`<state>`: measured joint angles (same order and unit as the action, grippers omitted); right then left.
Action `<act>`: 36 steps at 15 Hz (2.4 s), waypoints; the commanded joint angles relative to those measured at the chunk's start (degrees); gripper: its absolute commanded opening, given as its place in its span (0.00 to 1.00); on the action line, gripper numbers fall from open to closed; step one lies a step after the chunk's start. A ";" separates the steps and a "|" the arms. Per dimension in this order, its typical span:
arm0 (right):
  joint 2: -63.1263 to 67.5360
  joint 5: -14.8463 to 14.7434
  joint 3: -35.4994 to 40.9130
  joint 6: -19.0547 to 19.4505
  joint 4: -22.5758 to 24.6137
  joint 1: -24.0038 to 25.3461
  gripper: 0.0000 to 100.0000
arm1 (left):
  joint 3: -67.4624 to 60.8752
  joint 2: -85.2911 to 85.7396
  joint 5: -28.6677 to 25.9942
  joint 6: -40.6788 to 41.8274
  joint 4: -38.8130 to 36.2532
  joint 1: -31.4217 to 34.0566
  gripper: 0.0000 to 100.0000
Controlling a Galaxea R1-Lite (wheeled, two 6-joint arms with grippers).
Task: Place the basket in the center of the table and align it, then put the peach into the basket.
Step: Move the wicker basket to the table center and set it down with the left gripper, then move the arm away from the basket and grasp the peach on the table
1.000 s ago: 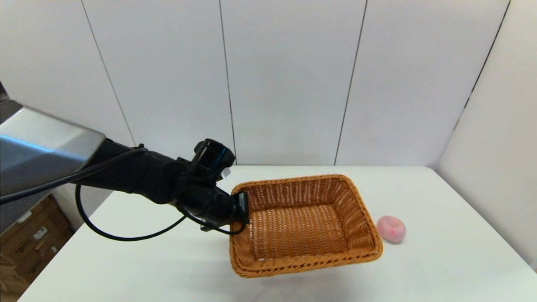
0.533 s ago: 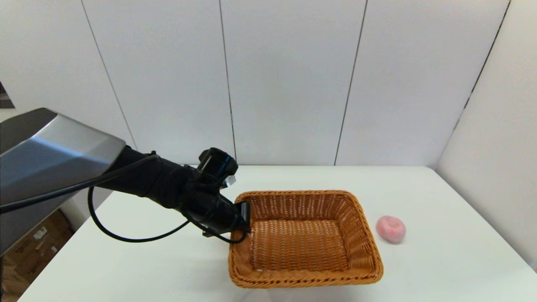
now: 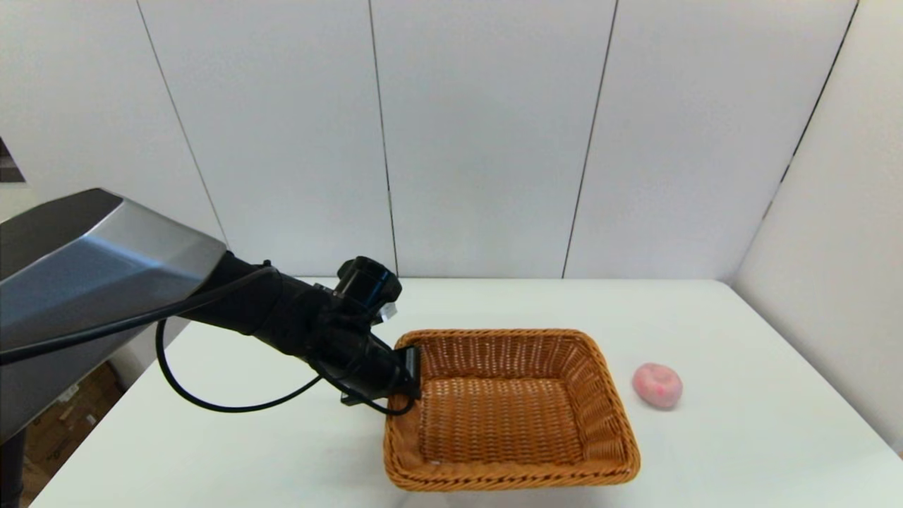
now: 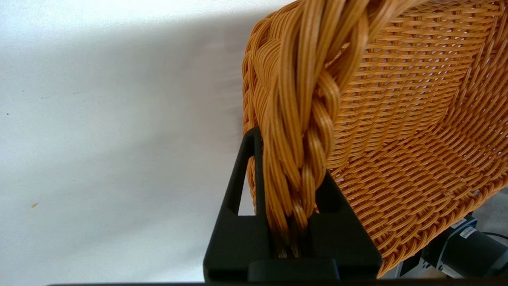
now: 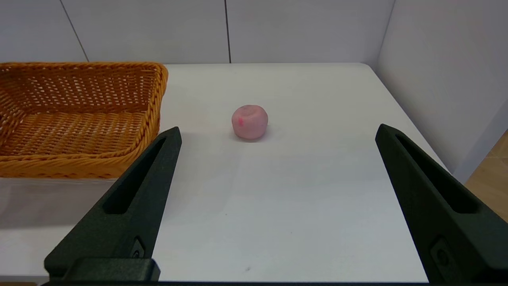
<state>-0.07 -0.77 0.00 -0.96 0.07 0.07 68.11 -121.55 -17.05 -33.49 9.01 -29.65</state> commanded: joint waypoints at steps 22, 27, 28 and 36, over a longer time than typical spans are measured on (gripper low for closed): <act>0.07 -0.02 0.00 -0.09 0.01 0.01 1.00 | -1.66 13.10 0.18 -0.35 -0.04 2.93 1.00; 0.07 -0.02 0.00 -0.09 0.01 0.01 1.00 | -2.63 31.03 1.41 -0.17 10.33 6.27 1.00; 0.07 -0.02 0.00 -0.09 0.01 0.01 1.00 | -2.63 35.33 3.26 -0.17 12.70 6.09 1.00; 0.07 -0.02 0.00 0.08 0.01 0.01 1.00 | -3.25 71.28 6.60 2.11 29.84 6.00 1.00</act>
<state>-0.07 -0.79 0.00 -1.05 0.07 0.07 65.23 -66.06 -12.23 -31.45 32.93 -23.70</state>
